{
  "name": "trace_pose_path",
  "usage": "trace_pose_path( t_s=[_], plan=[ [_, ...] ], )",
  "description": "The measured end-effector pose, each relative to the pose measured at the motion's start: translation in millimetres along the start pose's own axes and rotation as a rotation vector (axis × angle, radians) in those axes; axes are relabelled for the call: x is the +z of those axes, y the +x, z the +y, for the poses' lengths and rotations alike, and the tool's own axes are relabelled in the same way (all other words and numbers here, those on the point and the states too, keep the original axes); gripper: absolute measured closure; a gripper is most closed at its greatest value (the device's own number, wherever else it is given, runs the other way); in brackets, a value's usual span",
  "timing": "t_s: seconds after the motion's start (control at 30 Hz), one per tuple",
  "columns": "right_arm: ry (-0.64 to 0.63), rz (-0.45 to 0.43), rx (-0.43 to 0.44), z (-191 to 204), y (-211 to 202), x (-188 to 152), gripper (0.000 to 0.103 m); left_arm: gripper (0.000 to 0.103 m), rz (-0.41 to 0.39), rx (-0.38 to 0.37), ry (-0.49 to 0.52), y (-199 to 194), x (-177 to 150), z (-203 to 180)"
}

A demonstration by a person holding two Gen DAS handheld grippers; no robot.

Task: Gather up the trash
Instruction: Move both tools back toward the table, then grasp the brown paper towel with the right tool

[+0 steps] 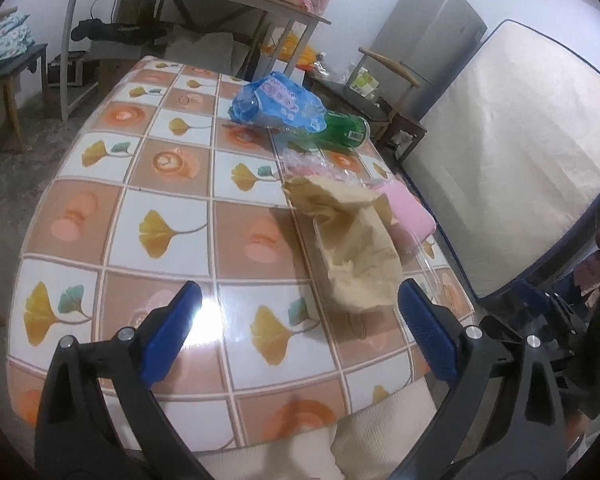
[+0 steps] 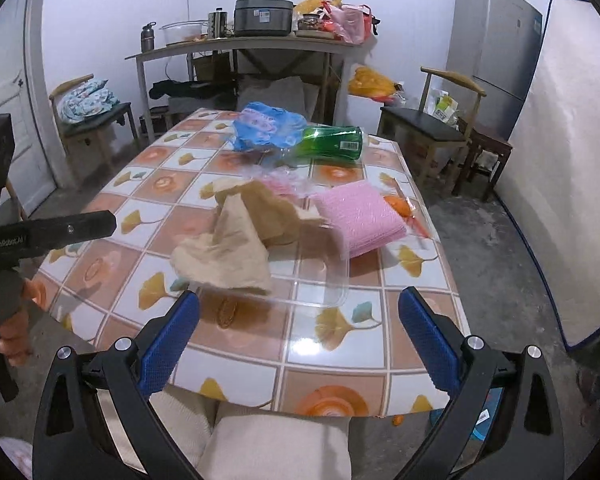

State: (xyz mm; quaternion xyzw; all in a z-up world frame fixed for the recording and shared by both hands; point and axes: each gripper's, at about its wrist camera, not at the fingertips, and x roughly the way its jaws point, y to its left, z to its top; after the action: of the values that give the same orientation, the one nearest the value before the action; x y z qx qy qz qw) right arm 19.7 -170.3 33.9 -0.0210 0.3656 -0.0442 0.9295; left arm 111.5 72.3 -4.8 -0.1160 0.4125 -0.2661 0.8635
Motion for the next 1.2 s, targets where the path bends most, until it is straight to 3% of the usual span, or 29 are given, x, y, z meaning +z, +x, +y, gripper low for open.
trace_pose_path(
  t_s=[0.13, 0.37, 0.53, 0.63, 0.77, 0.83, 1.0, 1.13, 1.2],
  plan=[
    [0.018, 0.033, 0.000, -1.5, 5.6, -5.9, 0.006, 0.008, 0.022, -0.053, 0.004, 8.0, -7.7, 2.1],
    [0.176, 0.029, 0.078, -23.9, 12.6, 1.7, 0.006, 0.008, 0.015, -0.149, 0.017, 18.9, 1.3, -4.3],
    [0.156, 0.006, 0.126, -24.3, 17.7, 13.6, 0.007, 0.009, 0.028, -0.151, 0.164, 36.4, 23.1, -26.9],
    [0.000, -0.042, 0.131, -12.5, 19.5, 30.2, 0.007, 0.009, 0.016, -0.090, 0.257, 43.0, 33.6, -38.3],
    [-0.243, -0.080, 0.225, 3.1, 32.1, 58.1, 0.007, 0.009, -0.003, -0.083, 0.234, 42.8, 37.3, -32.8],
    [-0.349, -0.063, 0.278, 10.4, 44.4, 68.4, 0.007, 0.009, 0.010, -0.077, 0.200, 45.9, 36.9, -24.9],
    [-0.657, 0.044, 0.360, 39.8, 96.7, 81.4, 0.007, 0.023, 0.054, -0.073, 0.110, 53.6, 34.1, -5.1],
    [-0.752, 0.114, 0.362, 55.2, 129.7, 79.9, 0.008, 0.029, 0.057, -0.071, 0.079, 56.0, 33.8, 5.1],
    [-0.787, 0.126, 0.357, 60.3, 137.8, 75.8, 0.018, 0.032, 0.061, -0.083, 0.069, 57.5, 34.6, 9.0]
  ],
)
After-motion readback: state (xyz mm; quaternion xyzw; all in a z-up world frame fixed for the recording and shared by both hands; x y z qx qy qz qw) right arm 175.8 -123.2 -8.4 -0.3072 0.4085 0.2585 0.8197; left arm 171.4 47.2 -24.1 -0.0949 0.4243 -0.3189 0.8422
